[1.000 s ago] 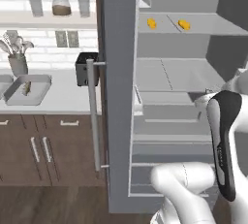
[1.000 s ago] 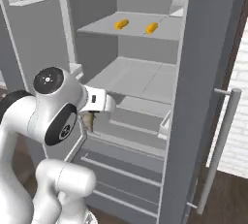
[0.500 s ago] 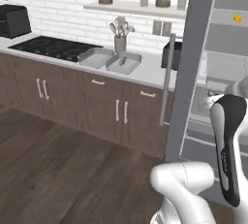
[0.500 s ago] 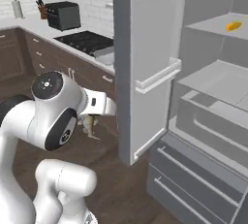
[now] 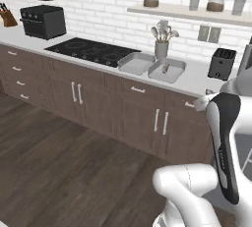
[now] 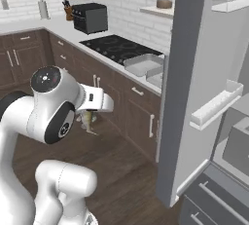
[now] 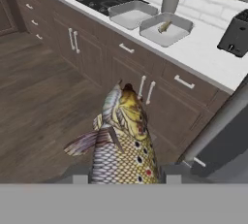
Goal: Place one corn and one fish in each tupperware on the nearby counter, to pack two identical lunches.
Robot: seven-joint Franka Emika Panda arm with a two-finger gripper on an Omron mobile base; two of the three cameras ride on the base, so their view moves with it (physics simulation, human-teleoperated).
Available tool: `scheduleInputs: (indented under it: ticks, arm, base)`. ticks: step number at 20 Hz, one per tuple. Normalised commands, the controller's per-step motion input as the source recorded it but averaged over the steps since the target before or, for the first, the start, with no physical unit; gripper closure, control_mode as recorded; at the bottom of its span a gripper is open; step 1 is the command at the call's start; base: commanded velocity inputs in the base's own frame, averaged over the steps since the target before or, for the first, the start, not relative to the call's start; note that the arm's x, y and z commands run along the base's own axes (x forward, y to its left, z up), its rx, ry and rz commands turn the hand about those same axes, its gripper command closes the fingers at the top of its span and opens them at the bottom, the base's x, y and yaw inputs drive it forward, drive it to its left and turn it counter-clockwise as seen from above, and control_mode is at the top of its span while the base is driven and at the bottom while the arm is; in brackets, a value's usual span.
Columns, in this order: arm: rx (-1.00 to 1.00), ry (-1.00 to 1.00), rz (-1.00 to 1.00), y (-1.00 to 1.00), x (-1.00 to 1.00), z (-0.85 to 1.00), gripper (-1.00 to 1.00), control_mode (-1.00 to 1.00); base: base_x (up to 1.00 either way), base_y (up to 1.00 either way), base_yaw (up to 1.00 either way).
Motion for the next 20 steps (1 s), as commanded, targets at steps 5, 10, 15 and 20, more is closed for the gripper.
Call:
scheduleInputs:
  ticks: [5,10,15,20]
  arm:
    - [0.00,0.00,0.00,0.00,0.00,0.00,1.00,1.00]
    - [0.00,0.00,0.00,0.00,0.00,0.00,1.00,1.00]
    - [0.00,0.00,0.00,0.00,0.00,0.00,1.00,1.00]
    - [0.00,0.00,0.00,0.00,0.00,0.00,1.00,1.00]
  base:
    - [1.00,0.31,-0.01]
    - [1.00,-0.12,-0.05]
    - [1.00,0.43,-0.12]
    - [1.00,0.88,-0.39]
